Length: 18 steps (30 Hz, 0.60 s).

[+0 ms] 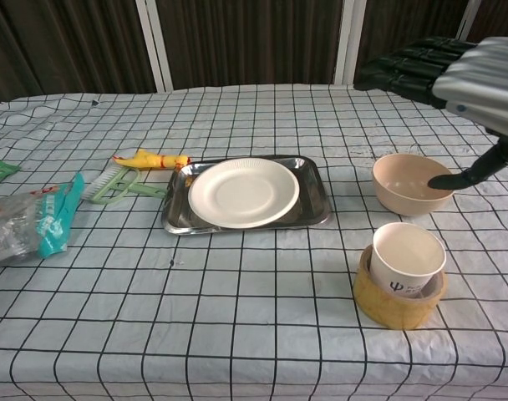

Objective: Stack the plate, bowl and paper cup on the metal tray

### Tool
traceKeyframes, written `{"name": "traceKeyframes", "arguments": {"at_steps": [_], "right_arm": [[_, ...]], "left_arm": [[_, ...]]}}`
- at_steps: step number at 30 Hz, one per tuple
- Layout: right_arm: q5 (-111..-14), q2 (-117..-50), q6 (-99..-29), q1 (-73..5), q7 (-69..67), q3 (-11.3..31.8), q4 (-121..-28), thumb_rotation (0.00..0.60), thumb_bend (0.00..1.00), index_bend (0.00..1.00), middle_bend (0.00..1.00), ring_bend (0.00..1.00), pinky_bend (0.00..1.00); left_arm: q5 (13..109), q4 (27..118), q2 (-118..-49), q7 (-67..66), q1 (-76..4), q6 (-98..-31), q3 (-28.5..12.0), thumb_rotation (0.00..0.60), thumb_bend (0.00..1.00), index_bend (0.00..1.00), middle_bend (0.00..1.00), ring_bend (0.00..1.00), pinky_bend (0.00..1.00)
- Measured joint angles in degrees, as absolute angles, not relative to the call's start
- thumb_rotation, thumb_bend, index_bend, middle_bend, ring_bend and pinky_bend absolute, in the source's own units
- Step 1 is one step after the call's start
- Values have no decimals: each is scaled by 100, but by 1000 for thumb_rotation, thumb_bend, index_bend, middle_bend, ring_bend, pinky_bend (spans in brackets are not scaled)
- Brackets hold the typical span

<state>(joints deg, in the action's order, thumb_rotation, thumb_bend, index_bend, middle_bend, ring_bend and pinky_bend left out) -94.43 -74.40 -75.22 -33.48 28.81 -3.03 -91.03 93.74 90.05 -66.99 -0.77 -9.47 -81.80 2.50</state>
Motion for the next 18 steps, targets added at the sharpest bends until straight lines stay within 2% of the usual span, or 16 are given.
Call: {"name": "traceKeyframes", "arguments": {"at_steps": [4,8,13,18], "right_arm": [[-9258,-7405,-7457,-3255,2538,-290,-8755,600,0,149,0,0,0],[-9159,-7655,-7339,-3208,2153,-271,-7952,600,4,248,0,0,0],[-9087,-8160,-7199,-3136,1468,-249,-6686,600,22,285,0,0,0],[-9083,-8615,-7090,-3072,862,-246,-5843,600,41,339,0,0,0]], "left_arm": [[9351,9009,-6718,-103,-973,-8120,246,600,406,0,79,26,86],[9349,9018,-6742,-147,-984,-8104,243,600,407,0,80,26,86],[9315,9017,-6756,-162,-999,-8061,238,600,406,0,80,25,86],[9293,9012,-6759,-156,-1016,-8033,230,600,407,0,80,26,86]]}}
